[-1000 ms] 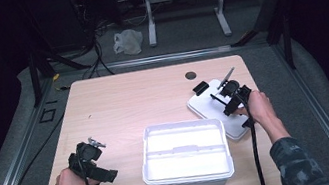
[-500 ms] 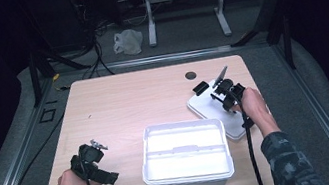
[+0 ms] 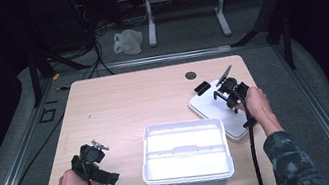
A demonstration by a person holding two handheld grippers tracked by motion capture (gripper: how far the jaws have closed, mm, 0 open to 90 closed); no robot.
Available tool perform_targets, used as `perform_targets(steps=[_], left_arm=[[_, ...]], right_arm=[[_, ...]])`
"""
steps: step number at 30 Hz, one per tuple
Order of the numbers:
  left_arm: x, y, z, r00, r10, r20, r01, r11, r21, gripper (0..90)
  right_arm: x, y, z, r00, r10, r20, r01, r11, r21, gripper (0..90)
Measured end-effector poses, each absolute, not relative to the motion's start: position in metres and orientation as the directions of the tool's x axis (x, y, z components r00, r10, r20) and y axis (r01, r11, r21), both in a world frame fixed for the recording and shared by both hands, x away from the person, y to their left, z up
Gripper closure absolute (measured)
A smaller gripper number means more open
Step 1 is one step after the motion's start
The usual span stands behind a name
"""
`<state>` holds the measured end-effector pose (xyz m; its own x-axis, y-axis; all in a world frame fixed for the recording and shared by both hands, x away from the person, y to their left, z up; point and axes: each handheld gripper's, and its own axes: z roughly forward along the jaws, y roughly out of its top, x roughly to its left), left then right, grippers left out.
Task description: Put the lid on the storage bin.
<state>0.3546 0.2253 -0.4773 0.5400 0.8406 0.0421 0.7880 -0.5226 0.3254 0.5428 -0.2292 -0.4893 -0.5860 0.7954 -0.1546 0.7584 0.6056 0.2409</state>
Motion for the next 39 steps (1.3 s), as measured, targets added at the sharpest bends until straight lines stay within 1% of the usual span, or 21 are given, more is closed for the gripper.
perform_targets(steps=[4, 7, 14, 29, 34, 39], left_arm=[[0.355, 0.227, -0.478, 0.537, 0.843, 0.04, 0.792, -0.519, 0.322, 0.2], [0.355, 0.227, -0.478, 0.533, 0.845, 0.04, 0.793, -0.516, 0.323, 0.2], [0.355, 0.229, -0.48, 0.529, 0.848, 0.041, 0.798, -0.513, 0.315, 0.0], [0.356, 0.233, -0.483, 0.525, 0.85, 0.035, 0.803, -0.509, 0.309, 0.0], [0.356, 0.233, -0.484, 0.524, 0.851, 0.035, 0.804, -0.508, 0.309, 0.0], [0.356, 0.233, -0.484, 0.525, 0.851, 0.032, 0.805, -0.508, 0.308, 0.0]], right_arm=[[0.539, -0.233, -0.484, -0.594, 0.787, -0.167, 0.748, 0.616, 0.248, 84.7], [0.536, -0.238, -0.479, -0.602, 0.785, -0.148, 0.745, 0.618, 0.252, 84.7], [0.529, -0.25, -0.464, -0.597, 0.79, -0.141, 0.743, 0.61, 0.275, 84.8], [0.519, -0.268, -0.41, -0.607, 0.774, -0.182, 0.714, 0.631, 0.303, 84.8], [0.513, -0.269, -0.389, -0.624, 0.76, -0.181, 0.691, 0.645, 0.328, 84.7], [0.504, -0.266, -0.366, -0.66, 0.73, -0.179, 0.65, 0.674, 0.352, 84.7]])
